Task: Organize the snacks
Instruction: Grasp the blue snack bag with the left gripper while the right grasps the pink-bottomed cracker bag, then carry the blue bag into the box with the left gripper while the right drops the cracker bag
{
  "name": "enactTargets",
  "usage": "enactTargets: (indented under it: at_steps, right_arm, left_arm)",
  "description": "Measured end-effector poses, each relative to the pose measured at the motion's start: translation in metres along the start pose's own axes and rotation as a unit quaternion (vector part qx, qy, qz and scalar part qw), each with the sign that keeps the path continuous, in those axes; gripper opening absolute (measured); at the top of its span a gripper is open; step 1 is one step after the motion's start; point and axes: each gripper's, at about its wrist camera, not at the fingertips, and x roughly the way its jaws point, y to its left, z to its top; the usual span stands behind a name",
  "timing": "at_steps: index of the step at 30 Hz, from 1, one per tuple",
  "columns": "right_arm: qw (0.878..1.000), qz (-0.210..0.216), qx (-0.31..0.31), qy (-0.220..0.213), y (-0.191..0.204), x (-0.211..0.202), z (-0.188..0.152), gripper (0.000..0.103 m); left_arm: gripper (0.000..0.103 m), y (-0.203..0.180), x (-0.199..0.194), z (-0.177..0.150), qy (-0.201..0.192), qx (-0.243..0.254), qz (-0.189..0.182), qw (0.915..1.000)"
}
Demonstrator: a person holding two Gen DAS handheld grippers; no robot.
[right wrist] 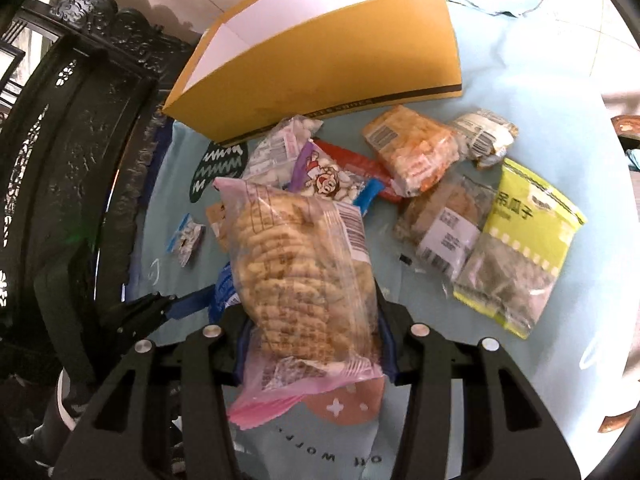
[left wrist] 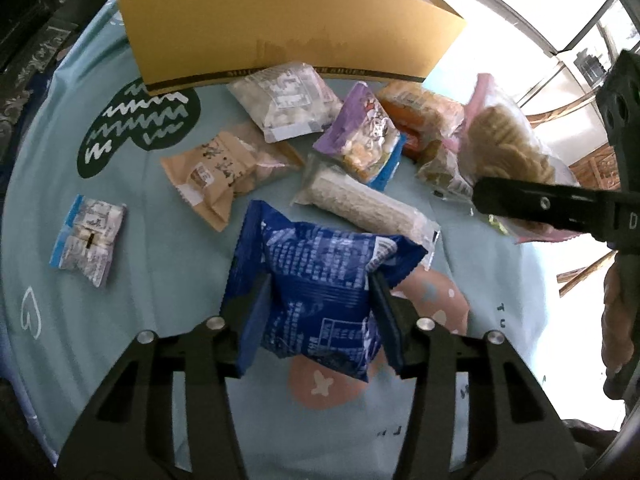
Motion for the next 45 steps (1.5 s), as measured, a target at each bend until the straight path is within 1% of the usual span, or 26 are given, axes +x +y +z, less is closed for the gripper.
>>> enactTargets:
  at_steps: [2,6,9,12,18,21,24,27,28,30,31,33,34,37,38,39,40,41,42,43,44,45]
  right_arm:
    - [1.000,0.008,0.001,-0.001,-0.001,-0.006,-0.003,0.049]
    - [1.000,0.012,0.002,-0.001,-0.003,-0.014,-0.008,0.049]
    - [1.000,0.016,0.001,-0.007,0.000,-0.017,-0.008,0.049]
    - [1.000,0.021,-0.004,-0.018,0.006,-0.026,-0.006,0.049]
    - [0.998,0.030,-0.019,-0.046,0.016,-0.046,0.005,0.049]
    - [0.997,0.033,-0.033,-0.065,0.025,-0.059,0.016,0.049]
    - [0.995,0.024,-0.051,-0.088,0.033,-0.073,0.033,0.049]
    - [0.991,0.002,-0.070,-0.118,0.042,-0.086,0.057,0.049]
    - [0.989,-0.007,-0.074,-0.130,0.046,-0.090,0.068,0.049]
    - [0.986,-0.014,-0.081,-0.145,0.051,-0.094,0.084,0.049]
    - [0.985,-0.016,-0.084,-0.153,0.053,-0.095,0.093,0.049]
    - [0.982,-0.025,-0.088,-0.165,0.056,-0.092,0.114,0.049]
    - [0.982,-0.028,-0.087,-0.167,0.056,-0.088,0.124,0.049]
    - [0.982,-0.039,-0.076,-0.168,0.051,-0.065,0.160,0.049]
    - [0.983,-0.049,-0.065,-0.166,0.045,-0.049,0.177,0.049]
    - [0.984,-0.059,-0.054,-0.156,0.038,-0.033,0.192,0.049]
    - [0.986,-0.072,-0.042,-0.144,0.032,-0.016,0.204,0.049]
    - [0.987,-0.078,-0.034,-0.140,0.027,-0.009,0.209,0.049]
    - [0.987,-0.070,-0.028,-0.140,0.024,-0.007,0.213,0.049]
    - [0.987,-0.053,-0.029,-0.146,0.023,-0.009,0.213,0.049]
    - [0.986,-0.049,-0.039,-0.152,0.024,-0.012,0.211,0.049]
    - [0.985,-0.050,-0.050,-0.159,0.024,-0.017,0.206,0.049]
  left_arm:
    - [0.049,0.001,-0.005,-0.001,-0.004,0.000,-0.002,1.0000]
    - [0.049,0.006,0.002,-0.003,0.011,-0.003,0.002,0.9999]
    - [0.048,0.004,0.002,-0.001,0.010,-0.006,0.004,0.9999]
    - [0.047,-0.001,-0.008,0.004,-0.006,-0.002,-0.003,1.0000]
    - [0.047,-0.005,-0.062,0.022,-0.069,0.001,-0.017,0.9975]
    - [0.047,-0.006,-0.084,0.033,-0.091,0.004,-0.017,0.9957]
    - [0.047,-0.007,-0.103,0.055,-0.117,0.006,-0.014,0.9930]
    - [0.047,-0.008,-0.117,0.080,-0.147,0.008,-0.002,0.9891]
    - [0.046,-0.007,-0.123,0.095,-0.163,0.007,-0.002,0.9866]
    - [0.037,-0.008,-0.129,0.115,-0.177,0.004,0.000,0.9842]
    - [0.035,-0.008,-0.132,0.131,-0.184,0.004,-0.001,0.9830]
    - [0.035,-0.009,-0.131,0.158,-0.193,0.008,0.006,0.9811]
    - [0.035,-0.008,-0.127,0.171,-0.195,0.010,0.012,0.9807]
    - [0.035,-0.002,-0.107,0.209,-0.186,0.004,0.008,0.9826]
    - [0.032,0.000,-0.098,0.221,-0.183,0.003,0.009,0.9831]
    - [0.029,0.002,-0.086,0.233,-0.176,0.000,0.022,0.9842]
    - [0.026,0.003,-0.071,0.245,-0.157,-0.001,0.050,0.9863]
    - [0.026,0.002,-0.063,0.248,-0.147,0.004,0.054,0.9877]
    - [0.026,0.000,-0.061,0.245,-0.142,0.014,0.049,0.9885]
    - [0.041,-0.003,-0.063,0.231,-0.147,0.026,0.039,0.9879]
    - [0.073,-0.004,-0.063,0.220,-0.149,0.029,0.036,0.9878]
    - [0.087,-0.003,-0.063,0.205,-0.150,0.025,0.038,0.9876]
